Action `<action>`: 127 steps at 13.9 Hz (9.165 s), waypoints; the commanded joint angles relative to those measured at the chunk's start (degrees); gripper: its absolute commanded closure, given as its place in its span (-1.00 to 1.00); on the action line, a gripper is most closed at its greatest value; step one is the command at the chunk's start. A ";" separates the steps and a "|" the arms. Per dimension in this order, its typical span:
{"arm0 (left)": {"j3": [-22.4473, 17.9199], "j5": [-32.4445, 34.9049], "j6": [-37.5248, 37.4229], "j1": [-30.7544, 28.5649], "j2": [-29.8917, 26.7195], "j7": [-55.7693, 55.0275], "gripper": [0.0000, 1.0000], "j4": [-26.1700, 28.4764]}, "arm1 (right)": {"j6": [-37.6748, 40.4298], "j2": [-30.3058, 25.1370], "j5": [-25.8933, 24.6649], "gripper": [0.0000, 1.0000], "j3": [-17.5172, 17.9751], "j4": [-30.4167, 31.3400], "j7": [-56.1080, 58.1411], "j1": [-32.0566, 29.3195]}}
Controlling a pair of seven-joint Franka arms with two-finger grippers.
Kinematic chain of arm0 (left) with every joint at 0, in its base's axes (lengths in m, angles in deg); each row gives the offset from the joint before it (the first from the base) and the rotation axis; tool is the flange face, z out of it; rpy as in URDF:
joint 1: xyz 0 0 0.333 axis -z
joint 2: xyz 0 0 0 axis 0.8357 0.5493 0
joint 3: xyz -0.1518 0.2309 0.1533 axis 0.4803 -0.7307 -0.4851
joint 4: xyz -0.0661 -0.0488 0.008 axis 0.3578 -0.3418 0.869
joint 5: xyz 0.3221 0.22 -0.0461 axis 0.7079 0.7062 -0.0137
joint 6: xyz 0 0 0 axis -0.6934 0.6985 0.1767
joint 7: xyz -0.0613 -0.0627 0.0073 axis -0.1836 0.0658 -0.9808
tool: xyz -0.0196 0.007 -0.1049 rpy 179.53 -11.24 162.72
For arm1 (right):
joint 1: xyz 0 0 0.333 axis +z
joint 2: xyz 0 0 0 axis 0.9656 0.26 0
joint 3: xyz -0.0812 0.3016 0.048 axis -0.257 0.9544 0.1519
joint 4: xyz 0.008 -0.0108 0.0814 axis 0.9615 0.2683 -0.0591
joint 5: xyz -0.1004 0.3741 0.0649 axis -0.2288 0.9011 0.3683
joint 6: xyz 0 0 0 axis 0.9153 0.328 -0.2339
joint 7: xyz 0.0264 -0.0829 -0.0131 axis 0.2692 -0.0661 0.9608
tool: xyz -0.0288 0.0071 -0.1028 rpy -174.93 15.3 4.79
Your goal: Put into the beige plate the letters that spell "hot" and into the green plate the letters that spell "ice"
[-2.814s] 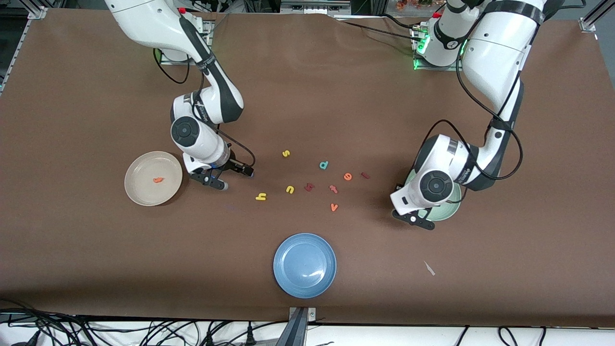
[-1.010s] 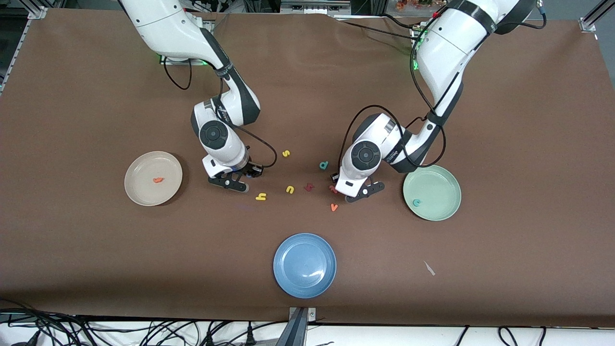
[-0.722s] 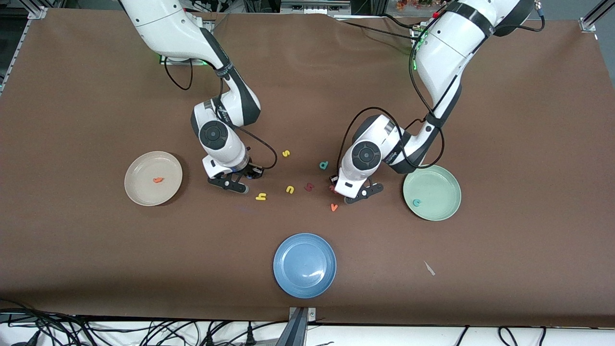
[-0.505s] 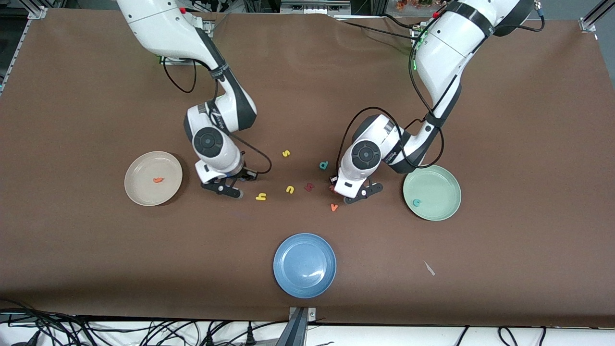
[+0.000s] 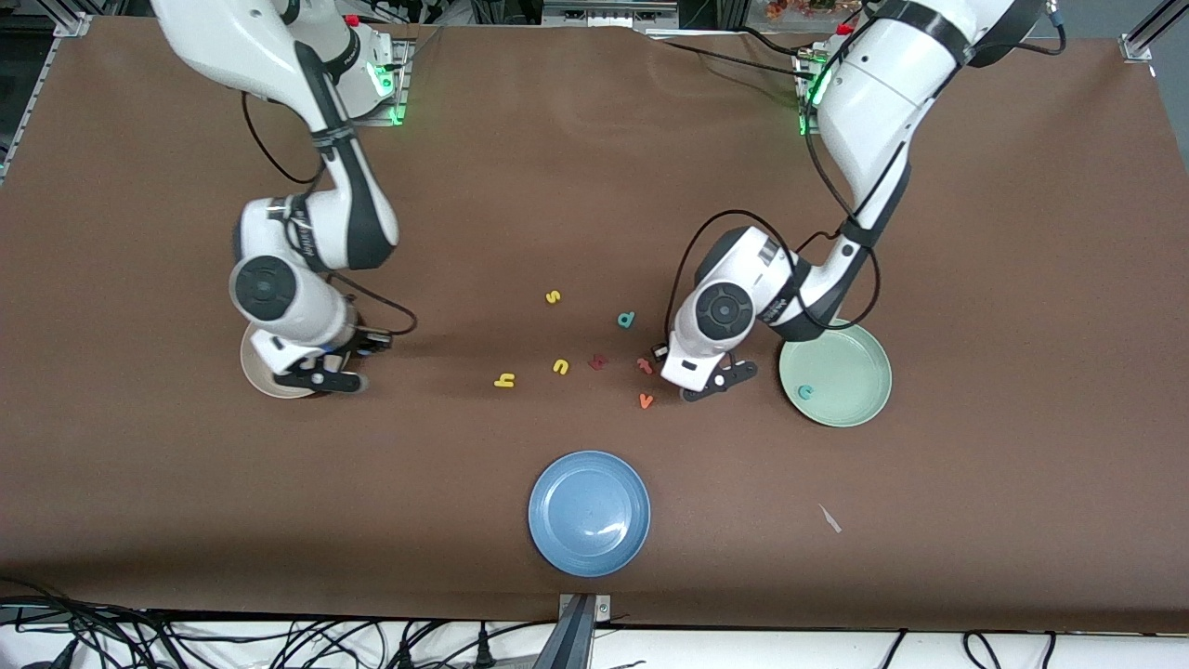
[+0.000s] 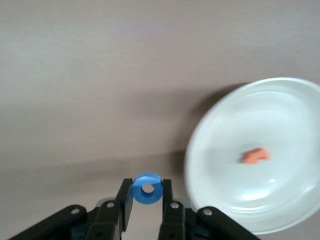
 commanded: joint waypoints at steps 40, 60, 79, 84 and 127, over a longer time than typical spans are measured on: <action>5.22 1.81 10.63 -7.53 -3.14 -15.95 0.53 13.35 | -1.59 22.14 15.96 -1.00 10.73 -28.31 -77.88 3.96; 5.39 7.87 -12.49 -18.76 -7.97 28.50 -0.98 5.45 | -2.56 25.40 15.79 0.40 10.73 -28.84 -77.97 5.46; 10.94 3.13 -23.91 -21.15 -19.64 43.00 -1.00 -9.15 | 22.57 13.82 6.92 0.81 2.39 -25.96 -36.25 5.28; -3.97 -8.07 -23.74 -15.27 -35.09 46.88 -1.00 1.02 | 21.09 4.94 4.46 0.80 -3.05 -14.01 -20.26 5.28; -8.84 -3.99 -33.41 -15.97 -44.80 49.97 -1.00 4.65 | 37.77 -20.90 -5.11 -1.00 18.47 -16.01 -6.07 -24.95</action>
